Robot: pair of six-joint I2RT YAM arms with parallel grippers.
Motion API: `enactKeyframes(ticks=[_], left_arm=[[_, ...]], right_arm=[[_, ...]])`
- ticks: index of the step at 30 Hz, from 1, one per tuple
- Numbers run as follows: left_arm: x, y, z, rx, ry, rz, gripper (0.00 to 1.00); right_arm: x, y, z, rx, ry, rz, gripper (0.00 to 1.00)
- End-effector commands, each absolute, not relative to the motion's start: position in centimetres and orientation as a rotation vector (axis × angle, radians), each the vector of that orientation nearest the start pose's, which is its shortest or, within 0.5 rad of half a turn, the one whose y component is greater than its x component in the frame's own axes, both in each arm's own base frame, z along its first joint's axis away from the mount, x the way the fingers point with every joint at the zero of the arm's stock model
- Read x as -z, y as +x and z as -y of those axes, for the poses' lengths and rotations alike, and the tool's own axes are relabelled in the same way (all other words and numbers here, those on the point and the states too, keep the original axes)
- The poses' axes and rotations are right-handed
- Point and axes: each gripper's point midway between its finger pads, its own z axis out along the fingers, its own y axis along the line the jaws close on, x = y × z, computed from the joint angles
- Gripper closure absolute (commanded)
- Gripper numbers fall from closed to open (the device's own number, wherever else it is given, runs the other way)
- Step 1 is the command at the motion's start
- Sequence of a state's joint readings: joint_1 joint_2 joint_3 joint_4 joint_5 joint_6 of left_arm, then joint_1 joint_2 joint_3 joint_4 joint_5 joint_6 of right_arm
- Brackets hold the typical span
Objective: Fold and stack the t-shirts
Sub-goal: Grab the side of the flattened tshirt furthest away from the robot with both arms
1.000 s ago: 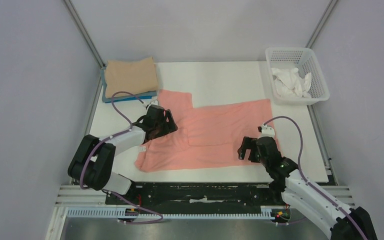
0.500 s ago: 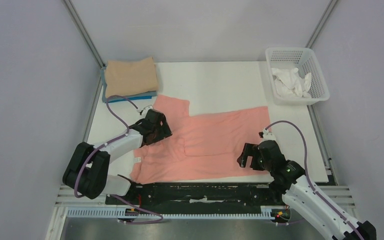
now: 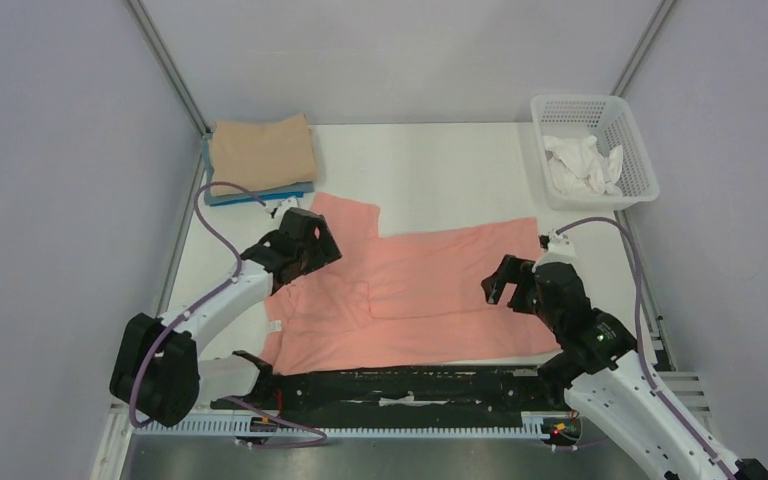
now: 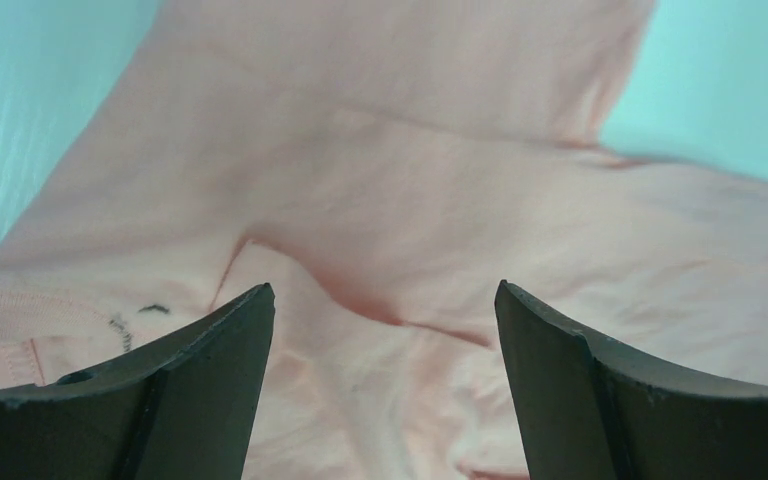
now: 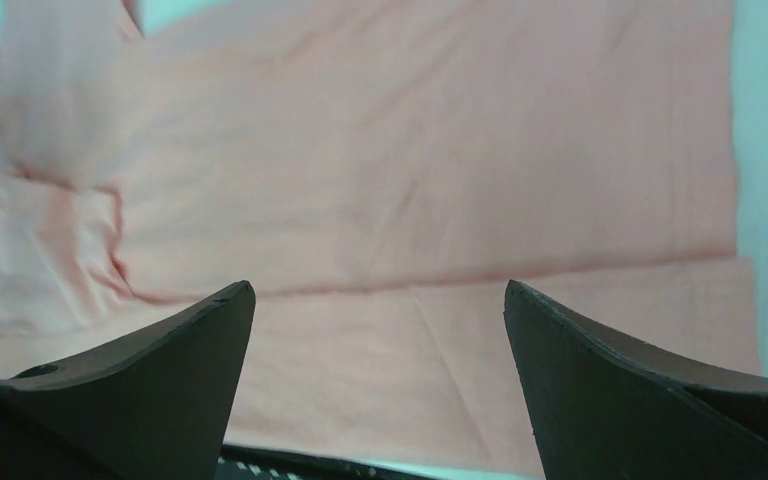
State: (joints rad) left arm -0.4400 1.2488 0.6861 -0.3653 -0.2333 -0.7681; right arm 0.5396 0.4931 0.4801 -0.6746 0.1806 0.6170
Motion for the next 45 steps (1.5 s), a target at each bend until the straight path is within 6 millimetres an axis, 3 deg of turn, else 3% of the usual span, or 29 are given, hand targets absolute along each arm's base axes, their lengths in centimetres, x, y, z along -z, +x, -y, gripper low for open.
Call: enactKeyframes(ticks=[1,5,9,15,21,25,34,43,45], left_arm=[[-13.3,31.3,12.4,0.301,-0.47,-2.234,0.13],[-16.2,33.5,11.2,0.237,-0.493,-2.161,0.13],[-16.6,36.8,10.4,0.223,-0.48,-2.154,0.13],[-14.1,43.0,10.0,0.166,-0.435,-2.252,0.13],[-9.1,46.6,10.7,0.083,-0.369,-2.373,0.13],[-7.6,48.8,10.8,0.052,-0.375,-2.381,0.16],[-3.4,51.2,10.7,-0.015,-0.394,-2.467,0.31],[-1.6,50.2,9.4,-0.124,-0.412,-2.52,0.41],[-1.0,49.7,9.3,-0.143,-0.411,-2.549,0.46]], right_arm=[[-18.3,22.7,-9.4,-0.398,0.26,-1.962,0.02],[-21.6,24.9,-7.7,-0.331,0.349,-1.785,0.02],[-22.5,26.6,-7.8,-0.26,0.278,-1.73,0.02],[-19.3,29.5,-7.0,-0.014,0.287,-1.862,0.02],[-16.3,30.9,-6.4,0.095,0.334,-1.879,0.02],[-14.1,30.9,-6.2,0.128,0.314,-1.905,0.02],[-12.4,31.7,-5.9,0.171,0.286,-1.941,0.02],[-11.3,31.9,-5.7,0.154,0.283,-1.974,0.02],[-11.3,31.9,-5.5,0.155,0.288,-1.974,0.02]])
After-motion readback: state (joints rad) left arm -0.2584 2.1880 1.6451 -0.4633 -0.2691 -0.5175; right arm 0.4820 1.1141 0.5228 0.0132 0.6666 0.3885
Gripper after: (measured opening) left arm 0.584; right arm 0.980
